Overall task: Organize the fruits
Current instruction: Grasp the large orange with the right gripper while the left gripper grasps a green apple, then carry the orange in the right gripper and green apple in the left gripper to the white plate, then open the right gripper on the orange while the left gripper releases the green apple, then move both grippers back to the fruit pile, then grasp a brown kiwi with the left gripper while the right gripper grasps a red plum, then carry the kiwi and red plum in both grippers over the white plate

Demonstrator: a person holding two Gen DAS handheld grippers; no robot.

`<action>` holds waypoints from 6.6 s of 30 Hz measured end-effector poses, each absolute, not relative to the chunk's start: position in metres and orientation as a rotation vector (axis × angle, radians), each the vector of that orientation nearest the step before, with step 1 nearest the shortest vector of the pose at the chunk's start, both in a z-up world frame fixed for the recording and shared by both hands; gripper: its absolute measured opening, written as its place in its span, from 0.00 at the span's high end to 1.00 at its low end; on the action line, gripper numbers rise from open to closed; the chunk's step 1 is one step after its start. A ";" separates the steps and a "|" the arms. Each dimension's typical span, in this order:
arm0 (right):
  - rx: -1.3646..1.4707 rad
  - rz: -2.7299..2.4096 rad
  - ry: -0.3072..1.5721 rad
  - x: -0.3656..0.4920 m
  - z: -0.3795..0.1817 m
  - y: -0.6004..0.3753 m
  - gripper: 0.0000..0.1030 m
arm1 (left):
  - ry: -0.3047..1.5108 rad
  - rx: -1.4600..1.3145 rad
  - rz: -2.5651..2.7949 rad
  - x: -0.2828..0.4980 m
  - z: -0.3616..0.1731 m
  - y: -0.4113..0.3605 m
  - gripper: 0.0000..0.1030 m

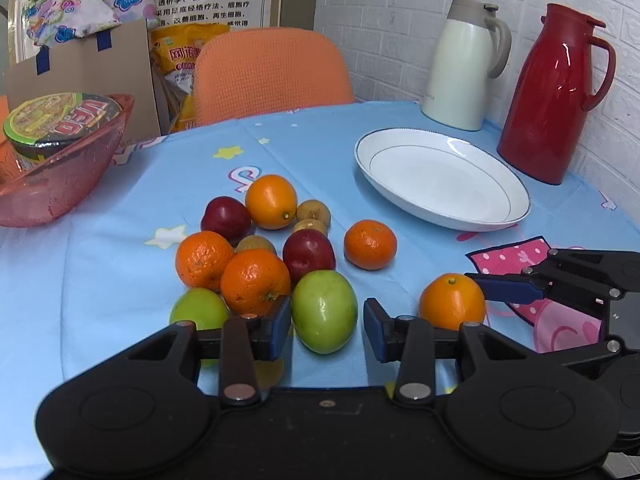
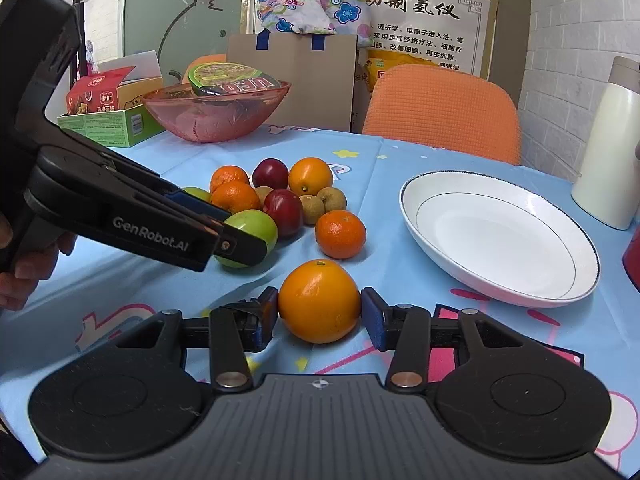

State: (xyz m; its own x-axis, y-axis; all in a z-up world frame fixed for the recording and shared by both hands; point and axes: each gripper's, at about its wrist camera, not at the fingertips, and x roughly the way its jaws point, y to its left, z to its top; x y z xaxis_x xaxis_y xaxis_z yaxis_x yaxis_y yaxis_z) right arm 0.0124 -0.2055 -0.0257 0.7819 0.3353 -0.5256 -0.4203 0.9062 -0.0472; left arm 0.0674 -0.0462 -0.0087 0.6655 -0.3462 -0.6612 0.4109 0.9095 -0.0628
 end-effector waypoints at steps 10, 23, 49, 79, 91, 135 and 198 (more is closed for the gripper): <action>-0.176 0.438 0.541 0.018 -0.027 -0.205 0.25 | 0.744 0.121 -0.426 0.069 -0.014 -0.054 0.23; -0.136 0.298 0.391 0.009 0.006 -0.249 0.26 | 0.620 0.102 -0.549 0.054 0.031 -0.074 0.20; -0.248 0.167 0.459 0.121 -0.014 -0.309 0.26 | 0.762 -0.020 -0.648 0.202 0.008 -0.171 0.20; -0.305 0.166 0.456 0.134 -0.011 -0.312 0.00 | 0.597 0.027 -0.604 0.195 0.020 -0.171 0.00; -0.192 0.162 0.437 0.069 0.003 -0.302 0.00 | 0.576 0.015 -0.474 0.138 0.039 -0.138 0.00; -0.064 0.346 0.562 -0.015 -0.033 -0.206 0.00 | 0.671 -0.084 -0.331 0.038 -0.020 -0.001 0.09; -0.189 0.226 0.373 0.035 0.011 -0.225 0.40 | 0.593 -0.099 -0.517 0.060 0.031 -0.027 0.11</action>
